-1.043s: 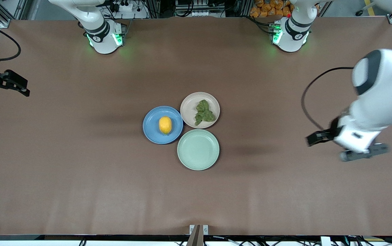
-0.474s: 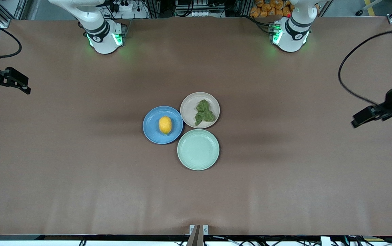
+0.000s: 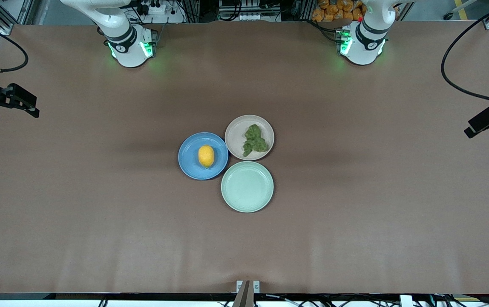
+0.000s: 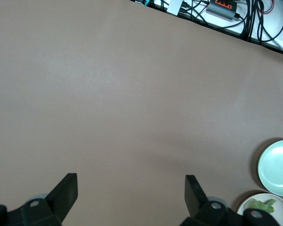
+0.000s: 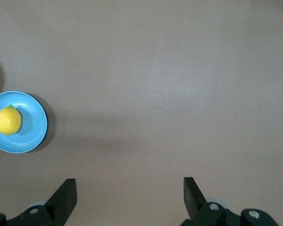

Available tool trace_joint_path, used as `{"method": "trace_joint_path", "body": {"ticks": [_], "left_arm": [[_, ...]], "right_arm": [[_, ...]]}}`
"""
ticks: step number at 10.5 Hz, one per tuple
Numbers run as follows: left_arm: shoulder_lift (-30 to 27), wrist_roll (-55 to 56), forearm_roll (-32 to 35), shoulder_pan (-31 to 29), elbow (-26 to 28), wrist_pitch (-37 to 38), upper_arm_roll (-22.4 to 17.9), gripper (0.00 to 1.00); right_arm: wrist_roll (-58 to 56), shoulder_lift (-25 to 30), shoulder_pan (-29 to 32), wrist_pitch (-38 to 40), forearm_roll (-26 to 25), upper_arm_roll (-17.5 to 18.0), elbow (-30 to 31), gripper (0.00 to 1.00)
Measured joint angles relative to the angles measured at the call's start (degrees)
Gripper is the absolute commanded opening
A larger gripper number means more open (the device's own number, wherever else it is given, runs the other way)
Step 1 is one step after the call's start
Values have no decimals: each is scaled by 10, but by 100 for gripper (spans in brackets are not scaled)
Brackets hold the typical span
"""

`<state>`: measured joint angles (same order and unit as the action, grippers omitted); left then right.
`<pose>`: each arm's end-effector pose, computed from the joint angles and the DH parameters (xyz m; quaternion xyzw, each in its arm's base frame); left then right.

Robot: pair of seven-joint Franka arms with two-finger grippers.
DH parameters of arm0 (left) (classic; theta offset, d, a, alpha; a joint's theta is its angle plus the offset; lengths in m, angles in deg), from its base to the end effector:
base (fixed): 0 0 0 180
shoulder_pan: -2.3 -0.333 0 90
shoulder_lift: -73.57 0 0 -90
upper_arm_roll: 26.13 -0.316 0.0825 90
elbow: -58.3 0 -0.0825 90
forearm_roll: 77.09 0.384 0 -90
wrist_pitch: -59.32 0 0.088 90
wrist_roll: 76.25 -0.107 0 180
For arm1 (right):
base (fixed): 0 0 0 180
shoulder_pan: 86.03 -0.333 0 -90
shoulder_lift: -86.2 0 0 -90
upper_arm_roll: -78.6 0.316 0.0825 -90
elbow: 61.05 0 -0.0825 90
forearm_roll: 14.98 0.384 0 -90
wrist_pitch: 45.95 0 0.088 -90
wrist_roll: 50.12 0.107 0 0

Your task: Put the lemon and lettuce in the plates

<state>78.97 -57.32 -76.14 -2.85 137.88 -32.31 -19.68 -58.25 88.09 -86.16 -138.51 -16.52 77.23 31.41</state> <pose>0.5868 -0.0078 0.6599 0.9864 0.1538 0.0579 0.0073 0.5483 -0.0149 0.6264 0.9979 0.0604 0.0162 0.0144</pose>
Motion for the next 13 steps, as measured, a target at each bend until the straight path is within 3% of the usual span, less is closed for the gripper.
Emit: {"method": "trace_joint_path", "body": {"ticks": [7, 13], "left_arm": [[0, -2, -5, -7, 12, 16, -7, 100], [0, -76, -5, -11, 12, 17, -8, 100]], "right_arm": [[0, 0, 1, -3, 0, -5, -1, 100], [0, -6, 4, -20, 0, -6, -1, 100]]}}
